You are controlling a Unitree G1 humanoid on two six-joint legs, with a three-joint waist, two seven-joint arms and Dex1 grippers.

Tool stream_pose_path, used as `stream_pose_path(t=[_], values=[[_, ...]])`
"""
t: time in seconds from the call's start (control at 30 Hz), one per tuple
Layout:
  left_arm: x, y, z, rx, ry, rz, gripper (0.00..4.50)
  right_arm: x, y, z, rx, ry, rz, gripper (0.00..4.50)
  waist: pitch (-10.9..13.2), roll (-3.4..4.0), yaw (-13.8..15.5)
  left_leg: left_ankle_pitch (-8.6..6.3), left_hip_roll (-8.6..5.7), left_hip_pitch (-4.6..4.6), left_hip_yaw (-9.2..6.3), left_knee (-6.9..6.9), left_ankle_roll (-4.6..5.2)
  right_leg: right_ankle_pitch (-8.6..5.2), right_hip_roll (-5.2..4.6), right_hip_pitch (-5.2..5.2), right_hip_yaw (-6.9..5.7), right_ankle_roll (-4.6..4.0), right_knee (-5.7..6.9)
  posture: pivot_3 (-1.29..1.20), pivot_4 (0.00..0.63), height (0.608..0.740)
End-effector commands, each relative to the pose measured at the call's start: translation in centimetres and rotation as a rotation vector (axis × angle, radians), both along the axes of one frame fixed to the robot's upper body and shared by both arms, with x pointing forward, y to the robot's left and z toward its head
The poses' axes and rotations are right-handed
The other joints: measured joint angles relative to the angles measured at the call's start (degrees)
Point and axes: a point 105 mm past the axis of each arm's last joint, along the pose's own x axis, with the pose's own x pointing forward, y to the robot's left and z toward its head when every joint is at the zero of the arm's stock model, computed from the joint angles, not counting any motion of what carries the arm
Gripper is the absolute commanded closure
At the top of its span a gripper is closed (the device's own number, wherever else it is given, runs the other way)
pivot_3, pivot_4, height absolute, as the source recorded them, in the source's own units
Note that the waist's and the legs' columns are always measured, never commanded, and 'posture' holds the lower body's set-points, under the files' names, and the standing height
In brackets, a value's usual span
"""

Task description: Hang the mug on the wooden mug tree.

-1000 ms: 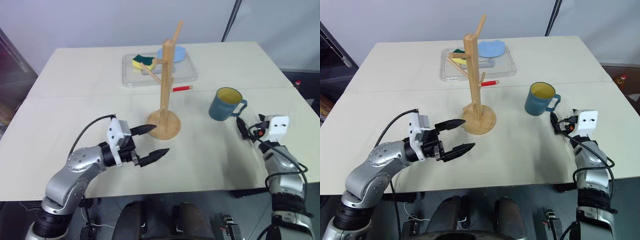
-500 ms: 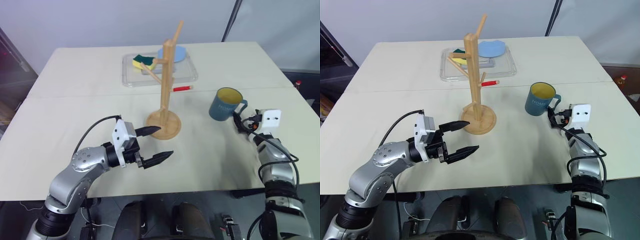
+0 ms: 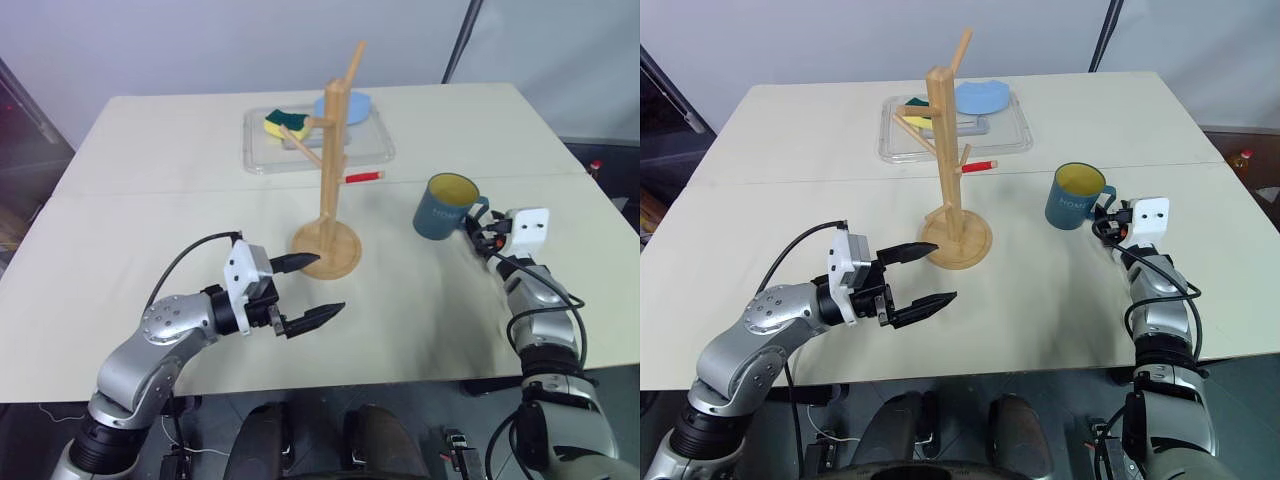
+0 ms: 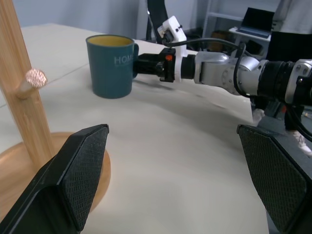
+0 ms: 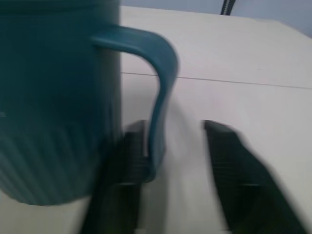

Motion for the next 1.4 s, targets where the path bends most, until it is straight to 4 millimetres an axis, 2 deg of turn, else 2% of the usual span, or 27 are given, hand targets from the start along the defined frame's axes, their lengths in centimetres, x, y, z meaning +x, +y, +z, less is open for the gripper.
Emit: stream_pose_path(t=[0.03,0.2,0.3,0.37,0.4,0.47,0.63,0.73,0.97,1.1,1.4], values=[[-0.2,0.3,1.3,-0.021,-0.066,0.005,0.00,0.2,0.5,1.2,0.007,-0.054,0.026,4.49,0.0,0.00,0.0,0.00,0.00,0.00,0.00,0.00,0.00,0.00,0.00,0.00,0.00,0.00,0.00,0.00,0.150,0.740],[-0.2,0.6,1.2,-0.019,-0.067,0.014,0.00,-0.3,0.9,1.8,-0.004,-0.078,0.054,4.49,0.0,0.00,0.0,0.00,0.00,0.00,0.00,0.00,0.00,0.00,0.00,0.00,0.00,0.00,0.00,0.00,0.150,0.740],[0.1,1.0,1.3,-0.023,-0.075,0.038,0.00,-1.3,1.9,3.5,-0.114,-0.118,0.132,4.49,0.0,0.03,0.1,0.00,0.00,-0.01,-0.01,-0.02,0.00,0.00,-0.01,-0.01,0.00,0.00,0.00,0.00,0.150,0.740],[0.3,1.6,1.4,-0.028,-0.078,0.062,0.00,-2.5,3.4,5.2,-0.246,-0.151,0.236,4.49,0.0,0.08,0.1,0.00,0.00,-0.02,0.00,-0.02,0.00,0.00,-0.02,-0.02,0.00,0.00,0.00,0.00,0.150,0.740],[0.7,2.0,1.4,-0.028,-0.080,0.080,0.00,-3.7,5.0,6.5,-0.344,-0.181,0.346,4.49,0.1,0.14,0.1,0.00,0.00,-0.02,0.00,-0.01,0.00,0.00,-0.02,-0.02,0.00,0.00,0.00,0.00,0.150,0.740],[1.1,2.6,1.5,-0.030,-0.082,0.100,0.00,-5.5,7.3,7.9,-0.452,-0.205,0.485,4.49,0.1,0.23,0.1,-0.01,0.00,-0.03,0.00,-0.01,0.01,0.00,-0.03,-0.03,0.00,0.01,-0.01,0.00,0.150,0.740],[1.9,3.2,1.8,-0.034,-0.087,0.110,0.00,-7.3,10.6,11.2,-0.574,-0.267,0.619,4.49,0.2,0.19,0.0,0.00,0.06,0.03,-0.02,-0.02,-0.02,0.00,0.03,-0.01,-0.01,0.01,0.00,0.00,0.150,0.740],[2.4,3.4,2.5,-0.050,-0.100,0.110,0.00,-7.4,12.3,12.6,-0.635,-0.289,0.676,4.49,0.2,0.16,0.2,0.00,0.04,0.00,-0.02,0.00,-0.02,0.00,0.02,-0.03,-0.01,0.01,-0.01,0.00,0.150,0.740],[2.0,4.0,4.3,-0.094,-0.129,0.103,0.00,-6.9,14.9,14.0,-0.705,-0.296,0.751,4.49,0.3,-0.02,0.2,-0.01,0.03,-0.07,-0.02,-0.02,0.00,-0.01,-0.01,-0.07,-0.01,0.00,-0.04,0.00,0.150,0.740],[1.9,4.4,5.2,-0.121,-0.141,0.126,0.00,-6.4,15.5,14.7,-0.732,-0.292,0.775,4.49,0.3,-0.06,0.1,-0.01,0.03,-0.07,-0.03,0.01,0.00,0.00,-0.02,-0.06,-0.01,0.00,-0.03,0.00,0.150,0.740],[1.6,4.4,5.2,-0.123,-0.139,0.140,0.00,-5.2,15.8,14.9,-0.771,-0.285,0.800,4.49,0.3,-0.07,0.1,-0.01,0.03,-0.07,-0.02,0.01,0.00,0.00,-0.02,-0.05,-0.02,0.00,-0.03,0.00,0.150,0.740]])
